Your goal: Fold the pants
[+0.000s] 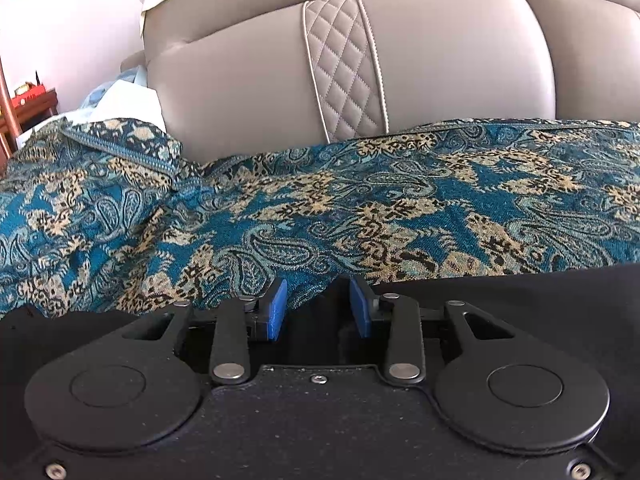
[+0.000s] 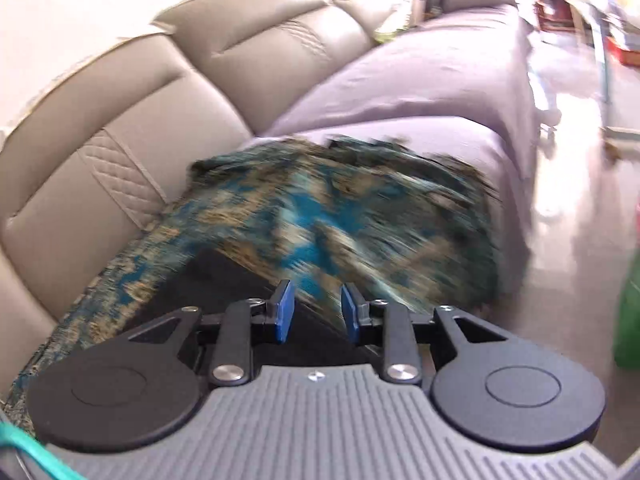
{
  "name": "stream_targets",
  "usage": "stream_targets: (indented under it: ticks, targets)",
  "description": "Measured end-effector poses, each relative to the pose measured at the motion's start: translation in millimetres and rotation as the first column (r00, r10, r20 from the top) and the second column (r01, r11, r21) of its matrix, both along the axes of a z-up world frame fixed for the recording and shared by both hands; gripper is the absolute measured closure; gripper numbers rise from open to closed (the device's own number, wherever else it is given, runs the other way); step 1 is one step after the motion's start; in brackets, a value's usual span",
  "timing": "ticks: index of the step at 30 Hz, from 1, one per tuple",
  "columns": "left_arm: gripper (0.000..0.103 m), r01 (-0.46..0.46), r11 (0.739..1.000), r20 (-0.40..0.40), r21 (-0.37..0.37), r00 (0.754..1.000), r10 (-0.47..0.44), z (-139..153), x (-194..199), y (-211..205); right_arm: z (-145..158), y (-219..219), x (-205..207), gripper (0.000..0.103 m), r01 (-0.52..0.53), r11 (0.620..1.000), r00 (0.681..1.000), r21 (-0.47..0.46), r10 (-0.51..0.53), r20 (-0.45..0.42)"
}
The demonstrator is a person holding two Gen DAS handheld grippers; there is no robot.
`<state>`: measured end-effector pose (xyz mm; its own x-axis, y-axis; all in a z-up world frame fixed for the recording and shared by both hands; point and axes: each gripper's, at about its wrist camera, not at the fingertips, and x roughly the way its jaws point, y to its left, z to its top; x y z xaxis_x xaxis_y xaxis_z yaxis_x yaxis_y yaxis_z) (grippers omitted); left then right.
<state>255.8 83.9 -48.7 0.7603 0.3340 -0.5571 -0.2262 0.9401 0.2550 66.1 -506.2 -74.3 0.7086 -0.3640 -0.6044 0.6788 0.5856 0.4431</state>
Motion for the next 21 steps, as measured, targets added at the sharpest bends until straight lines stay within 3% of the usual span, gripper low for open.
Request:
stream_targets:
  ticks: [5, 9, 10, 12, 14, 18, 21]
  targets:
    - [0.069, -0.02, 1.0, -0.024, -0.018, 1.0, 0.02, 7.7, 1.8, -2.1, -5.5, -1.7, -7.6, 0.055, 0.012, 1.0, 0.995, 0.016, -0.01, -0.098]
    - [0.069, 0.027, 1.0, -0.01, -0.014, 1.0, -0.028, 24.3, -10.6, -18.0, -17.2, -2.5, -3.3, 0.056, -0.01, 0.997, 0.989, 0.079, 0.022, -0.15]
    - [0.069, 0.055, 0.998, -0.004, -0.019, 0.998, -0.055, 29.5, -14.9, -23.9, -17.0, -1.3, -2.7, 0.063, -0.02, 0.997, 0.989, 0.08, 0.032, -0.145]
    - [0.069, 0.1, 0.995, 0.005, -0.018, 0.995, -0.1, 38.1, -23.1, -38.0, -16.4, 1.6, 0.0, 0.064, -0.043, 0.997, 0.989, 0.067, 0.052, -0.142]
    - [0.069, 0.151, 0.988, 0.01, -0.023, 0.988, -0.151, 44.9, -32.0, -53.7, -16.8, 3.2, -1.5, 0.078, -0.046, 0.997, 0.99, 0.06, 0.053, -0.129]
    - [0.069, 0.292, 0.954, 0.013, -0.075, 0.956, -0.292, 54.8, -50.3, -91.9, -8.3, 14.1, -6.4, 0.091, -0.086, 0.996, 0.994, 0.01, 0.087, -0.073]
    - [0.067, 0.426, 0.895, 0.009, -0.133, 0.903, -0.429, 59.2, -62.4, -126.2, 0.5, 31.5, -2.3, 0.092, -0.156, 0.983, 0.986, -0.1, 0.149, -0.076]
